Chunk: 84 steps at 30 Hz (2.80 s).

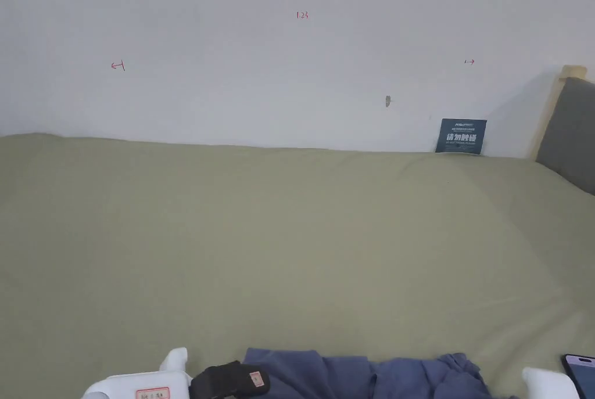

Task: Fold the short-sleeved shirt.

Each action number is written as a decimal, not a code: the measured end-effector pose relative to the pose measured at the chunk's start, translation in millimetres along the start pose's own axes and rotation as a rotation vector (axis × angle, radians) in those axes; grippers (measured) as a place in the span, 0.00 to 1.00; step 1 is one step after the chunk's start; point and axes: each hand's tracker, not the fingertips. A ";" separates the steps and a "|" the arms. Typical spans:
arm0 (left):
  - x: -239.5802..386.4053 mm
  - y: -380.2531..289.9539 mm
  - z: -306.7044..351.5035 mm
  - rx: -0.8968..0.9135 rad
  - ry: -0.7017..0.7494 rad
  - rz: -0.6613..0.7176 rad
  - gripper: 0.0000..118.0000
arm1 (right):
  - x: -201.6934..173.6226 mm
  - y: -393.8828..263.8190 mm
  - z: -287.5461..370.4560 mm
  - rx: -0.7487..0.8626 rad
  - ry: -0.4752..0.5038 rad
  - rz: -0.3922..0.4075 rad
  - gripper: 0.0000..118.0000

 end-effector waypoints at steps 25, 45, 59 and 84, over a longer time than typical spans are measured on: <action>8.8 18.7 130.0 0.215 0.213 -0.091 0.08 | 0.2 -2.1 4.1 0.009 -0.003 -0.028 0.00; 147.8 -10.4 29.8 0.043 0.523 -0.534 0.08 | -11.5 -6.4 -3.9 -0.031 0.010 0.022 0.00; 115.6 -15.6 15.2 0.135 0.292 -0.272 0.86 | -9.6 -6.9 -8.9 -0.047 0.031 0.004 0.00; 118.3 -36.3 53.0 0.137 0.184 -0.362 0.14 | -111.8 44.0 -14.0 0.006 0.394 0.044 0.00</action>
